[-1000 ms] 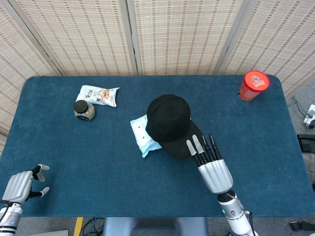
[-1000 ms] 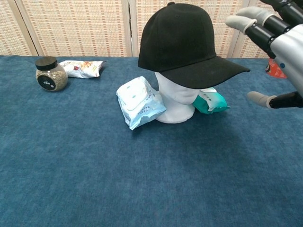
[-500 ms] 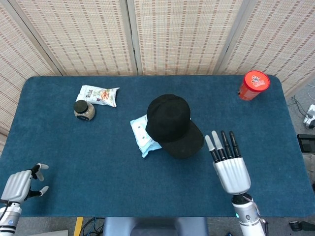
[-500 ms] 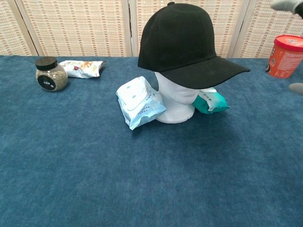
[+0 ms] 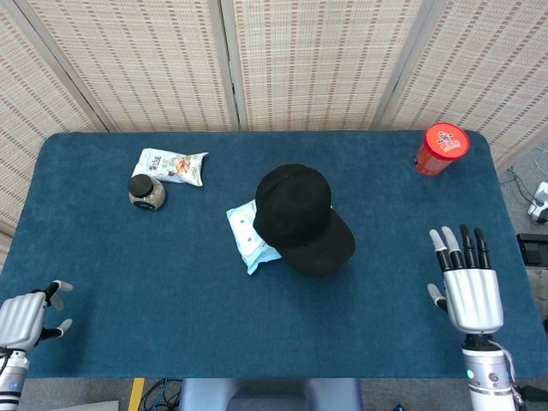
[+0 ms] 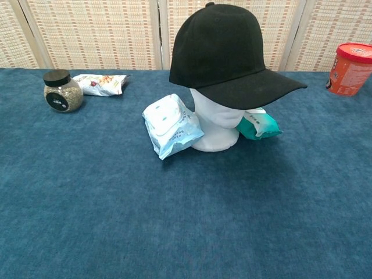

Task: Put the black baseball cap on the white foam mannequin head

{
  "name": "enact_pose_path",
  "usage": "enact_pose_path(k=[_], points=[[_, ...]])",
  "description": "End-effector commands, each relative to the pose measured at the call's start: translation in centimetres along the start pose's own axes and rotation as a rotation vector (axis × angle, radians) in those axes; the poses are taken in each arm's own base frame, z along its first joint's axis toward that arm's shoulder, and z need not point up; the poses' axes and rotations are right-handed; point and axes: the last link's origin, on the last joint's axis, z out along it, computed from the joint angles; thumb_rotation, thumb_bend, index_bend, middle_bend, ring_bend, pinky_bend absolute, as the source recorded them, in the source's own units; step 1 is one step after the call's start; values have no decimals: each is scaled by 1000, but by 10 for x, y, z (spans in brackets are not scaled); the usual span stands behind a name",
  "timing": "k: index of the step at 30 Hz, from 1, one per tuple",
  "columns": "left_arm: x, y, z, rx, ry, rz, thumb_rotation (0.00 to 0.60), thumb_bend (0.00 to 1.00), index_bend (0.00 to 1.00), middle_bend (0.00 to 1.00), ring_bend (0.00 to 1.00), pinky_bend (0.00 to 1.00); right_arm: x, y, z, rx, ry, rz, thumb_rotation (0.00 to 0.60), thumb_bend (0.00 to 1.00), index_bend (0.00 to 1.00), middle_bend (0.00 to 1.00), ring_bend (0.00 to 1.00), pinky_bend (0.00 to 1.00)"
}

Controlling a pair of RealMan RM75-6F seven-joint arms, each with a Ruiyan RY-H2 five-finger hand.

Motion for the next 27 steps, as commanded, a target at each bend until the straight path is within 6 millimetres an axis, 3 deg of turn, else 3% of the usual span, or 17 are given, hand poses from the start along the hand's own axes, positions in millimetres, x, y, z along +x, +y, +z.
enact_pose_path(k=[1,8,16,27], points=[[1,1,2,-8,21,8,600,173,347,539,423,554,-5,16,-5,-44,-30,17,600,113,138,151,0,0],[6,0,8,-15,97,15,600,173,349,487,359,497,-11,37,-7,-126,-38,120,600,113,158,157,0,0],[14,-3,8,-8,158,7,600,173,356,486,358,496,-18,55,-13,-183,-44,199,600,113,165,164,0,0],[13,-7,8,15,158,14,600,173,357,486,358,496,-23,63,-13,-205,-77,253,600,113,181,168,0,0]])
